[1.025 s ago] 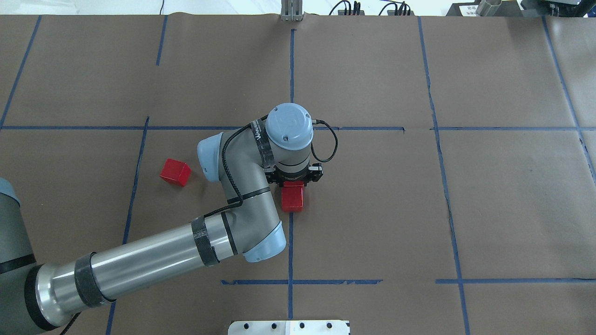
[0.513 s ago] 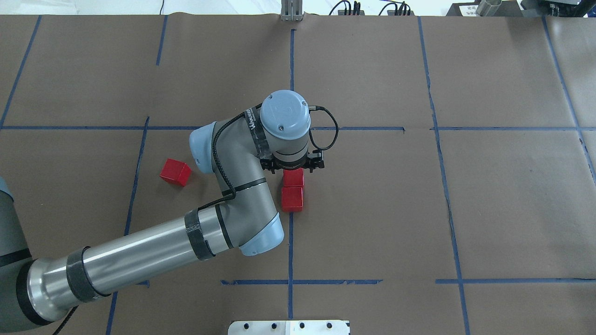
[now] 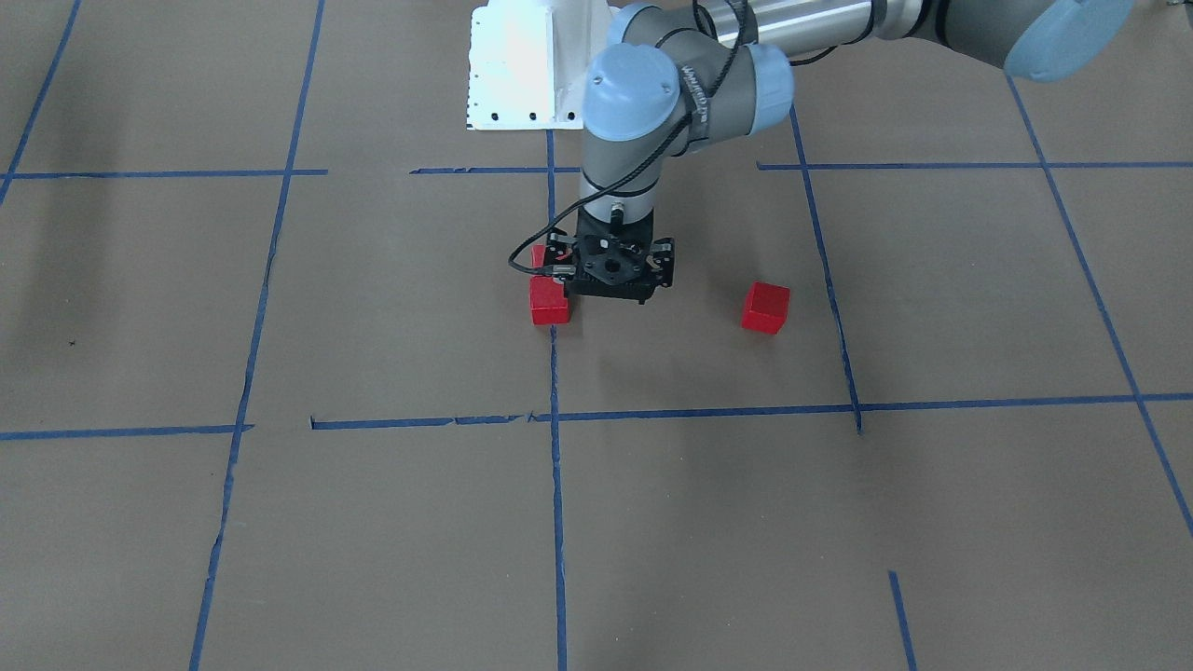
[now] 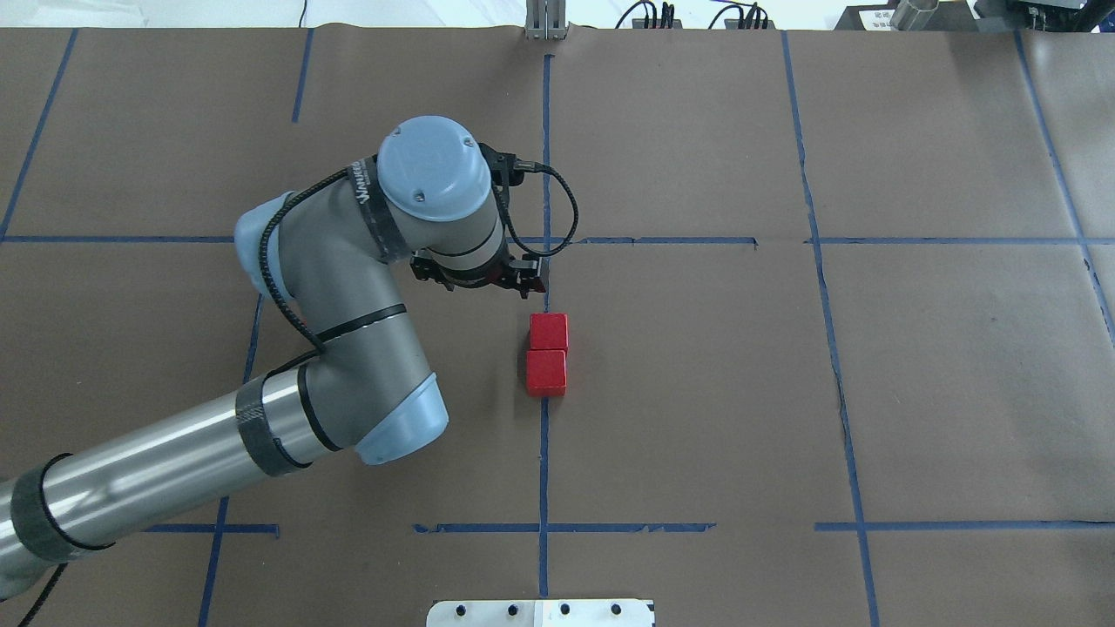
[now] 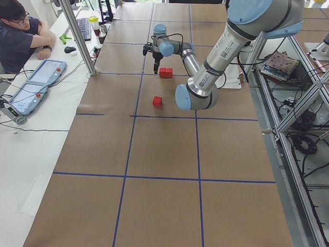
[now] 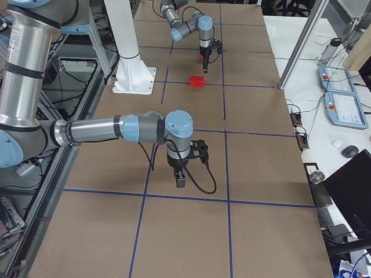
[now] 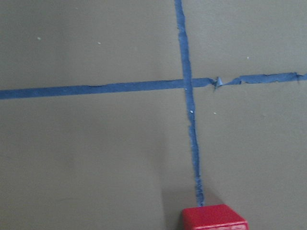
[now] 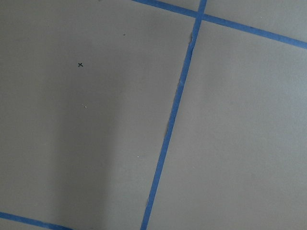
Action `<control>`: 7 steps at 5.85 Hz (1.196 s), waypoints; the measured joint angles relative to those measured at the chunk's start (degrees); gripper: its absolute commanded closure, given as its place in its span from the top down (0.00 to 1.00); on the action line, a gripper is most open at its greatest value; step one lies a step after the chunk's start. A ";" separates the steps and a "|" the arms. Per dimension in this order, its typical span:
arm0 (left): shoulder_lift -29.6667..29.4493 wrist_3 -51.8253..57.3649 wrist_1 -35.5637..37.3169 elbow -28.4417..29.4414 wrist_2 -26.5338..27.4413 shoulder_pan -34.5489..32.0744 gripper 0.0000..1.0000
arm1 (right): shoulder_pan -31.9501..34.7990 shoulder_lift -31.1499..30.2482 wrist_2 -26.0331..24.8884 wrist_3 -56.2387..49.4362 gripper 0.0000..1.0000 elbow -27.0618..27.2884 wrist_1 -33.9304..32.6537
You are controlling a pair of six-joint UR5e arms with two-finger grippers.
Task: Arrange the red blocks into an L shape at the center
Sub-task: 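Move the left gripper back over the remaining red cube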
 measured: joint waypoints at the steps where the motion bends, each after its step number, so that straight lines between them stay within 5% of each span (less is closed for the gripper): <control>1: 4.67 6.53 -0.48 -2.80 -2.76 -2.83 1.00 | 0.00 -0.04 0.04 0.04 1.00 0.00 0.00; 4: 15.57 13.24 -7.75 -5.19 -4.71 -6.30 1.00 | 0.00 -0.05 1.45 0.03 1.00 0.09 0.00; 7: 18.75 12.34 -10.55 -4.57 -4.74 -6.19 1.00 | -0.06 -0.06 1.56 -0.05 1.00 0.04 0.00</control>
